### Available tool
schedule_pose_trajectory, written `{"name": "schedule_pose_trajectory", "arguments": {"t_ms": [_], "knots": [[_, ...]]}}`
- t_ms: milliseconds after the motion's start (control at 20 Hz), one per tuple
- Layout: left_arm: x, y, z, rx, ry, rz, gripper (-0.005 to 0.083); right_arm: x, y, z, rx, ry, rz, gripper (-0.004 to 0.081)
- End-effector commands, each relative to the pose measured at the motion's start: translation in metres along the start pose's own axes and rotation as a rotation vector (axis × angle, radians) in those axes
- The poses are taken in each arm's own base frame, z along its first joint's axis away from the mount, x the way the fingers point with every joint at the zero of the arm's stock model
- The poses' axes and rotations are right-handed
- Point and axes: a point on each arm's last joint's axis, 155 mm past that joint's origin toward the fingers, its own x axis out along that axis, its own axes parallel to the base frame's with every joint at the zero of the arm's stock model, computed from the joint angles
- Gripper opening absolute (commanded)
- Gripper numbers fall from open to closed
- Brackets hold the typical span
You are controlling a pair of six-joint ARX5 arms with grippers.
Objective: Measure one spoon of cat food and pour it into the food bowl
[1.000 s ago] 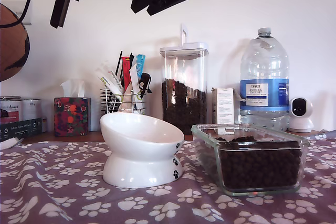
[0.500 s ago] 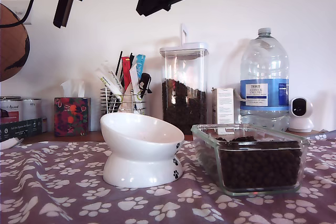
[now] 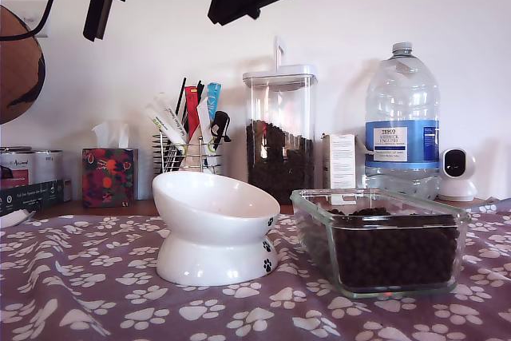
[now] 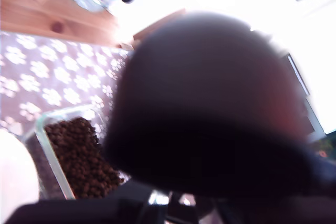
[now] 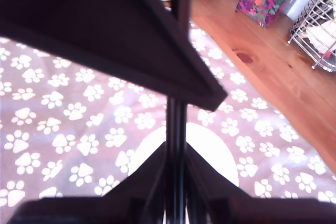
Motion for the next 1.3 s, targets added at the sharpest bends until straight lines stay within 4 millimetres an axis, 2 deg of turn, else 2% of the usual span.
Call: {"name": "schedule_pose_trajectory", "arguments": {"t_ms": [0,250,400,500,600,800,900,1050,1250], "knots": [[0.003,-0.010,-0.005,0.024,0.030,-0.039,0.0289,-0.001,-0.015,0.003,0.017,-0.009,-0.038,-0.0013],[0.002,-0.015,-0.009,0.072,0.053,-0.064,0.0312,-0.003,-0.030,-0.003,0.050,0.001,-0.073,-0.0013],[0.002,-0.016,-0.013,0.103,0.070,-0.076,0.0312,-0.005,-0.048,-0.013,0.084,0.028,-0.109,-0.0013],[0.001,-0.014,-0.019,0.157,0.098,-0.076,0.0311,-0.008,-0.061,-0.034,0.116,0.091,-0.127,-0.0013],[-0.002,-0.001,-0.026,0.222,0.125,-0.031,0.0275,-0.014,-0.069,-0.063,0.160,0.187,-0.132,-0.0013],[-0.010,0.038,-0.039,0.377,0.183,0.122,-0.0025,-0.029,-0.063,-0.113,0.302,0.374,-0.115,-0.0013],[-0.015,0.053,-0.040,0.441,0.197,0.197,-0.0022,-0.038,-0.057,-0.133,0.333,0.469,-0.121,-0.0013],[-0.028,0.067,-0.043,0.537,0.221,0.285,-0.0022,-0.050,-0.049,-0.153,0.397,0.563,-0.133,-0.0013],[-0.050,0.059,-0.041,0.601,0.160,0.311,-0.0022,-0.060,-0.053,-0.170,0.409,0.645,-0.193,-0.0013]]}}
